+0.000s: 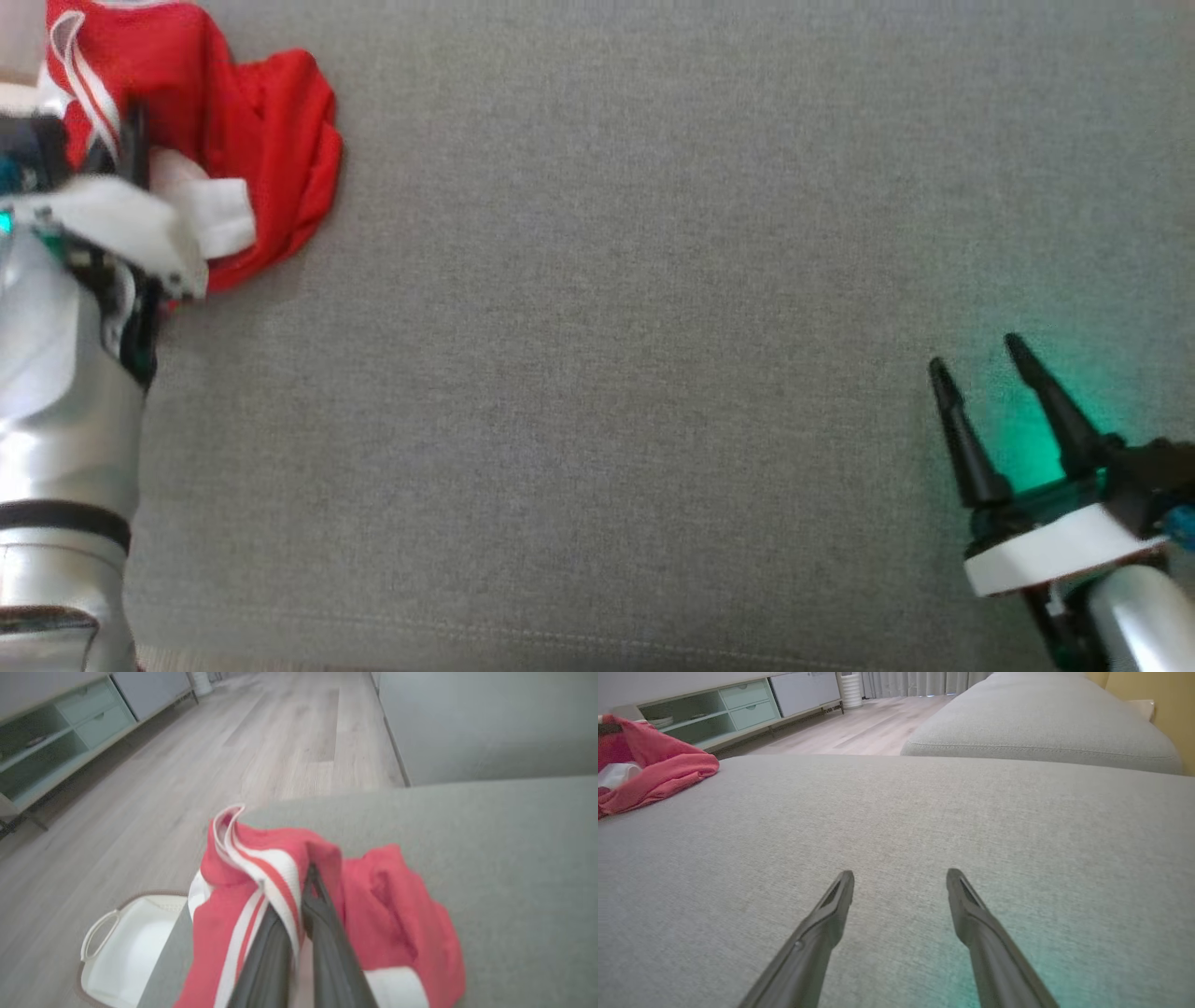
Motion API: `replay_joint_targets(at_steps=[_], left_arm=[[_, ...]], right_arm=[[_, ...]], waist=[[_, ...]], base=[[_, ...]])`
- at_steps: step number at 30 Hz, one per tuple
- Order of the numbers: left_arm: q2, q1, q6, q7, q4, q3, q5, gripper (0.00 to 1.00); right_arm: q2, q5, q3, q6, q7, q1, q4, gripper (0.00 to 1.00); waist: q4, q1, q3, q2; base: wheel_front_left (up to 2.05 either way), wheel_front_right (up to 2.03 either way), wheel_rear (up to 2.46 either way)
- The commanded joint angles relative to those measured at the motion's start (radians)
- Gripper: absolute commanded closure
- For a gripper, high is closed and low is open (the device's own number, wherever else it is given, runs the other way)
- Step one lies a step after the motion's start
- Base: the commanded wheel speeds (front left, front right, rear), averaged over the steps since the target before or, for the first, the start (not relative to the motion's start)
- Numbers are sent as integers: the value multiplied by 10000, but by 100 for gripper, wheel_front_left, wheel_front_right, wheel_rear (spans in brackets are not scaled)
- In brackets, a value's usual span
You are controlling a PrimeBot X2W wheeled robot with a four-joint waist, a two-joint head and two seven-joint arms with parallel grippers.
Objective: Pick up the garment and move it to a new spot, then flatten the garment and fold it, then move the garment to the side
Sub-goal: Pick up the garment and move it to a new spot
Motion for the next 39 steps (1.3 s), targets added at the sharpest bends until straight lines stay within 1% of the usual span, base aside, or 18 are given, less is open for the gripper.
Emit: replay_joint_targets(at_steps=[1,8,15,18,21,25,30,32,33,39], left_arm=[[568,-299,-8,-126,-749,199,60,100],[868,-17,-62,-129,-2815,-122,-74,100],[1291,-20,-70,-130,-4307,-1495,-656,100],[1515,-184,-71,-126,-4757,-2096,-1031,100],[1654,-522,-71,31,-5255,-2582,-1476,100],[1679,-947,-72,273,-5731,-2971,-2002,100],[1621,-1276,-72,529,-6151,-3411,-2529,100],[1548,-1310,-72,526,-6217,-3449,-2662,100],[1548,-1310,-72,526,-6217,-3449,-2662,100],[1230,-1001,-68,645,-6292,-3601,-3040,100]], right_arm=[[-12,69,253,67,-111,-92,-171,0],[635,145,576,67,-111,-108,171,0],[1345,194,915,67,-111,198,498,0],[1668,206,988,67,-111,327,567,0],[1908,176,1092,67,-111,405,586,0],[2156,137,1139,67,-111,357,587,0],[2410,113,1114,67,-111,241,541,0],[2446,94,1251,67,-111,227,547,0],[2446,94,1251,67,-111,227,547,0],[2437,98,1404,67,-111,23,477,0]], waist=[[60,-1,-235,0],[-46,-1,-1372,0],[-499,-1,-3007,0],[-872,-1,-3684,0],[-1273,-1,-4036,0],[-1952,-1,-4344,0],[-2823,-1,-4472,0],[-3139,-1,-4491,0],[-3139,-1,-4491,0],[-3951,-1,-4256,0]], base=[[0,0,0],[0,0,0],[0,0,0],[0,0,0],[0,0,0],[0,0,0],[0,0,0],[0,0,0],[0,0,0],[0,0,0]])
